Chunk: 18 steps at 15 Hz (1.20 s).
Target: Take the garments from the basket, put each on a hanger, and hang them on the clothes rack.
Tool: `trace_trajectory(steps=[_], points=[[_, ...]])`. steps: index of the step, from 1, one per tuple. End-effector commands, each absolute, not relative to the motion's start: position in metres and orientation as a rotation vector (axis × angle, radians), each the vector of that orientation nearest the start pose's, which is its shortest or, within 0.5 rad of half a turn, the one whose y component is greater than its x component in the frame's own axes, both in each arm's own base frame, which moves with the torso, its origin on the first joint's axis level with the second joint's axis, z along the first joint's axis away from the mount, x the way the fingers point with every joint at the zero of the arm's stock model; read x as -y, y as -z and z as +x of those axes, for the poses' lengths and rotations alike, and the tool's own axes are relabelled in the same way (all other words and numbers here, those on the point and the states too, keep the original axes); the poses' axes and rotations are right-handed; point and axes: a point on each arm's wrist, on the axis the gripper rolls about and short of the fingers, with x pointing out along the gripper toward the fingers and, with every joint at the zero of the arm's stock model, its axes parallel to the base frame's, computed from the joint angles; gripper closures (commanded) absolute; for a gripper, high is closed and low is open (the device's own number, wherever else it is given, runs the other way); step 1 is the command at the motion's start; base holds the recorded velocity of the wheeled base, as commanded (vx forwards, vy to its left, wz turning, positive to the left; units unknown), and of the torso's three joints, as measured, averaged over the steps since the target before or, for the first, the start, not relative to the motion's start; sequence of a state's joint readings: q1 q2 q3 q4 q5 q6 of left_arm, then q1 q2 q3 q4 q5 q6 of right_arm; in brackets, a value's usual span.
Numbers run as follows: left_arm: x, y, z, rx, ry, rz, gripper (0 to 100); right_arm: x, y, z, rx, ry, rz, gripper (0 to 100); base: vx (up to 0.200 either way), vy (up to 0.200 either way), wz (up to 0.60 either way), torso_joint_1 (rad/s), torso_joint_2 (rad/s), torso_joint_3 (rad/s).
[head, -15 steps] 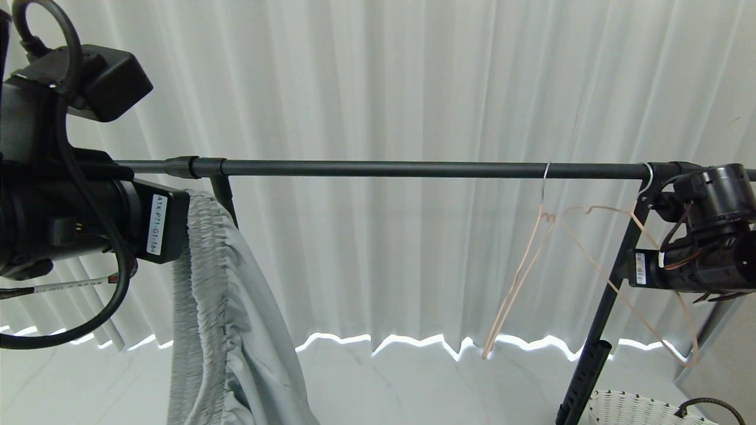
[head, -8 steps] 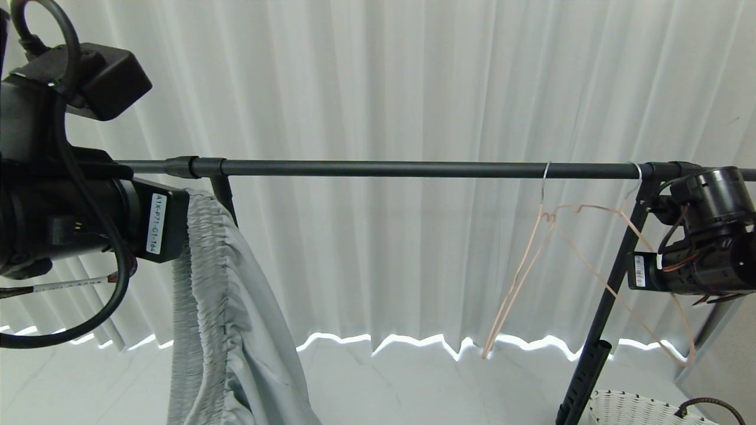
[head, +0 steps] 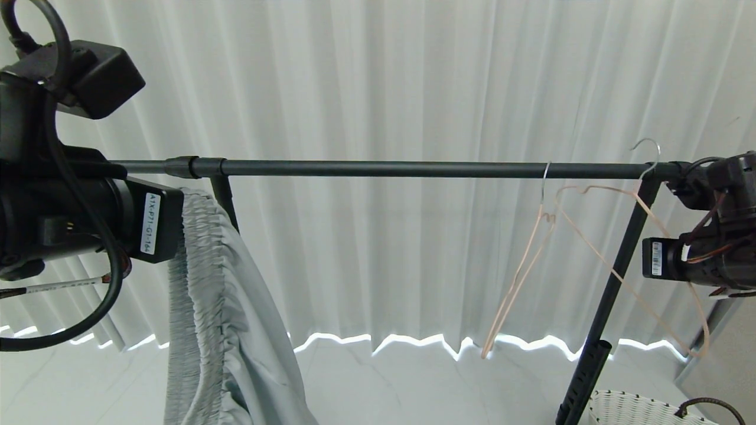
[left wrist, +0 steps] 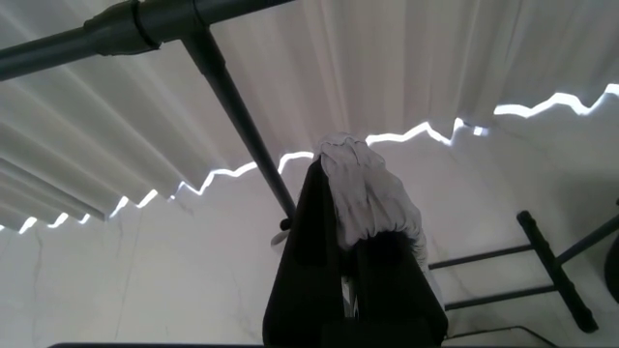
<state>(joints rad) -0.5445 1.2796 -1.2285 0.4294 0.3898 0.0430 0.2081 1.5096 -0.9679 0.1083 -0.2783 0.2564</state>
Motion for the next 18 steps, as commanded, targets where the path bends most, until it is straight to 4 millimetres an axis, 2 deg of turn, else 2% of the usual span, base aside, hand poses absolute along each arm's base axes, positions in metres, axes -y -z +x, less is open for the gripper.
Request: trace_trajectory(steps=[1,5,8,14,18], points=[[0.086,-0.308,0.159,-0.423,0.160,0.258,100,-0.043,-0.220,0.224,-0.582,0.139,0.097,100,0.000,0.000,0.00,0.000,0.00,0.000],[0.086,-0.309,0.159,-0.420,0.156,0.258,100,-0.038,-0.216,0.169,-0.552,0.080,0.054,100,0.000,0.000,0.00,0.000,0.00,0.000],[0.086,-0.309,0.158,-0.417,0.143,0.261,100,-0.032,-0.204,0.137,-0.547,0.048,-0.002,100,-0.200,0.000,0.00,0.005,0.00,0.004],[0.085,-0.308,0.159,-0.420,0.139,0.263,100,-0.025,-0.198,0.108,-0.504,0.024,-0.037,100,-0.200,0.000,0.00,-0.002,0.00,0.009],[0.085,-0.308,0.158,-0.418,0.144,0.295,100,-0.036,-0.194,0.097,-0.497,-0.106,-0.073,100,-0.200,0.000,0.00,0.001,0.00,0.004]])
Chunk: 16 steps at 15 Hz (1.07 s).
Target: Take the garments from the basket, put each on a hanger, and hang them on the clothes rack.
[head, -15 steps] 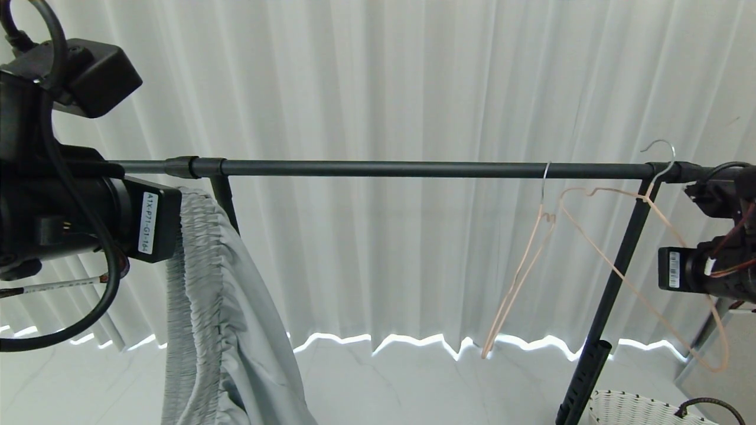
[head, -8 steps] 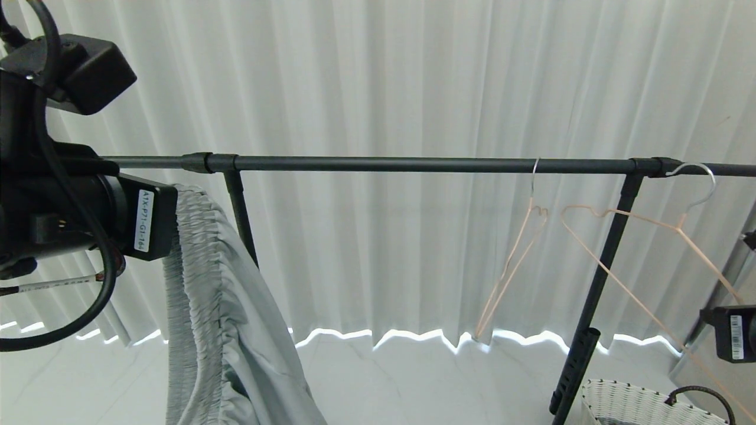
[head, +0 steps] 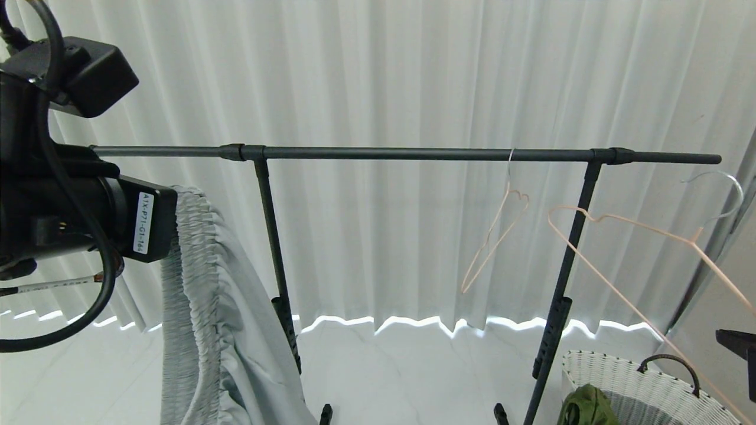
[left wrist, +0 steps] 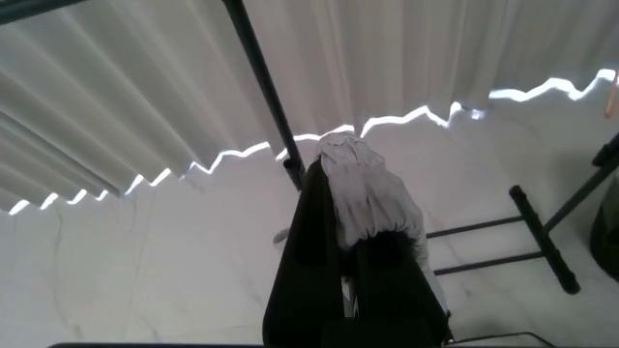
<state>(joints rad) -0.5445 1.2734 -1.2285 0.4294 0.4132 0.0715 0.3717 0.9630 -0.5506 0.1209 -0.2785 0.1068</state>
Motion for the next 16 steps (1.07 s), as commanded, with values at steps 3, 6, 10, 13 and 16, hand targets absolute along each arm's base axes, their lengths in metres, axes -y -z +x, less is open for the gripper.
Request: trace_trajectory(steps=[3,6,10,13,16], points=[[0.085,-0.308,0.158,-0.415,0.147,0.309,100,-0.049,-0.200,0.095,-0.477,-0.222,-0.096,100,-0.133,0.000,0.00,0.000,0.00,0.002],[0.086,-0.307,0.159,-0.422,0.148,0.314,100,-0.069,-0.209,0.086,-0.445,-0.422,-0.131,100,0.000,0.000,0.00,0.000,0.00,0.000],[0.090,-0.297,0.169,-0.459,0.104,0.391,100,-0.110,-0.224,0.088,-0.457,-0.621,-0.162,100,0.000,0.000,0.00,0.000,0.00,0.000],[0.099,-0.288,0.187,-0.500,0.044,0.433,100,-0.158,-0.238,0.090,-0.513,-0.721,-0.066,100,0.000,0.000,0.00,0.000,0.00,0.000],[0.113,-0.285,0.211,-0.522,0.018,0.357,100,-0.189,-0.241,0.073,-0.589,-0.816,0.038,100,0.000,0.000,0.00,0.000,0.00,0.000]])
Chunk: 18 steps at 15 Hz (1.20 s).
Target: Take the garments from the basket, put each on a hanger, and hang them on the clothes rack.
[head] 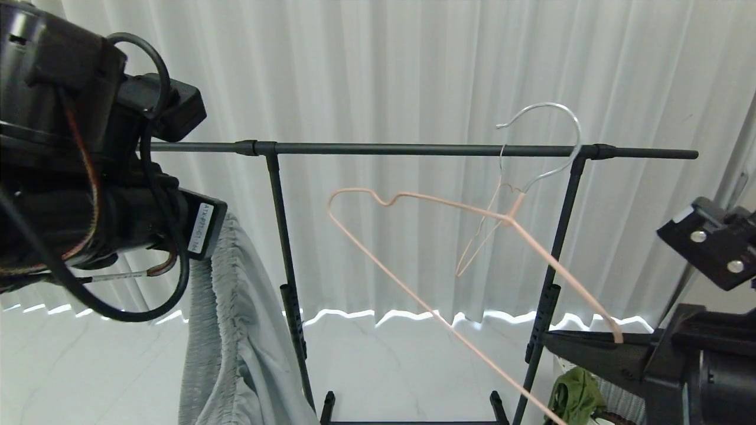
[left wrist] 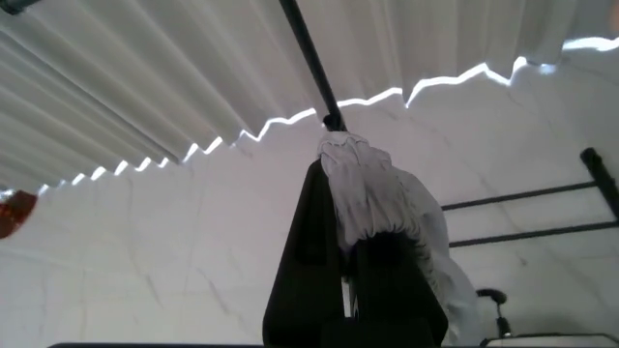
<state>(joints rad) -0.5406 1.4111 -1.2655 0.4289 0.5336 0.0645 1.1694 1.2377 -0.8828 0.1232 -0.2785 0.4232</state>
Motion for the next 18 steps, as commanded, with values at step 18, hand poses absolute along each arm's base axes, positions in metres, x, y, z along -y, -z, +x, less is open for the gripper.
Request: trace_trajectory(steps=[18], points=[[0.124,-0.280,0.256,-0.546,-0.057,0.289,100,-0.211,-0.235,0.051,-0.651,-0.917,-0.010,100,0.000,0.000,0.00,0.000,0.00,0.000]])
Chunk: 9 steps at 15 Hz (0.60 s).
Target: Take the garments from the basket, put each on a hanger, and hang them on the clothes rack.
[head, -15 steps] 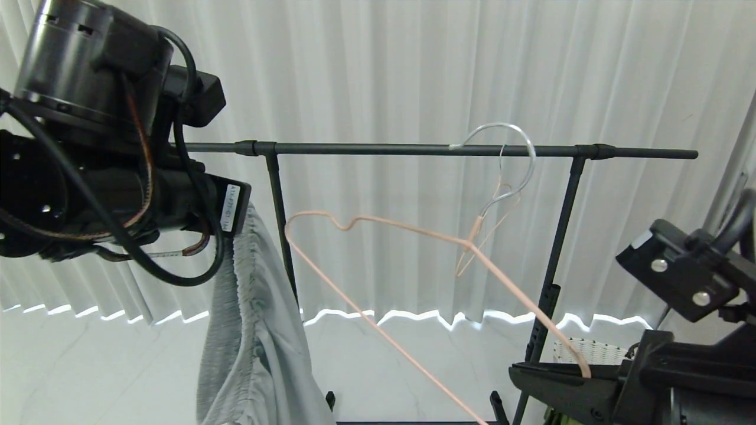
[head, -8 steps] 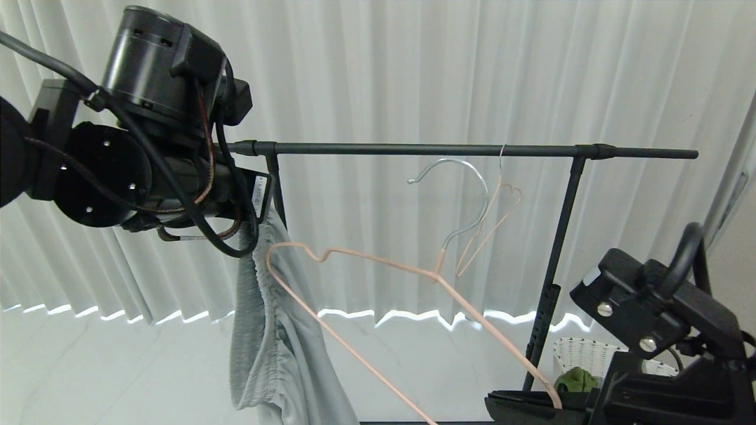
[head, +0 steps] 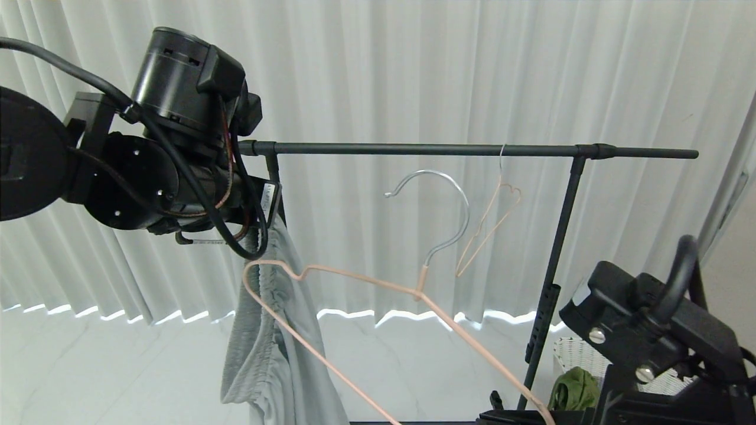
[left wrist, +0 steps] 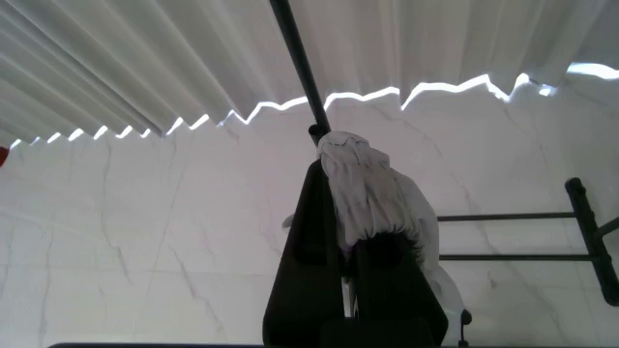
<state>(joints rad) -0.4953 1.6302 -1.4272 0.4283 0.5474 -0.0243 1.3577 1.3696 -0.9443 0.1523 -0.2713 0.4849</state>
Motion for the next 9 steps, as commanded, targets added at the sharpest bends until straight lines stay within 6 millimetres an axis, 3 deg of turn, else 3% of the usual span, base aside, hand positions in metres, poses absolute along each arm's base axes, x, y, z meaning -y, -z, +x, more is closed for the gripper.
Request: trace_trajectory(steps=[1,5,9], points=[[0.124,-0.281,0.255,-0.543,-0.060,0.290,100,-0.213,-0.234,0.052,-0.656,-0.914,-0.016,100,0.000,0.000,0.00,0.000,0.00,0.000],[0.124,-0.281,0.252,-0.535,-0.094,0.302,100,-0.223,-0.223,0.068,-0.677,-0.835,-0.026,100,0.000,0.000,0.00,0.000,0.00,0.000],[0.124,-0.282,0.251,-0.530,-0.101,0.305,100,-0.226,-0.227,0.079,-0.650,-0.805,0.015,100,0.000,0.000,0.00,0.000,0.00,0.000]])
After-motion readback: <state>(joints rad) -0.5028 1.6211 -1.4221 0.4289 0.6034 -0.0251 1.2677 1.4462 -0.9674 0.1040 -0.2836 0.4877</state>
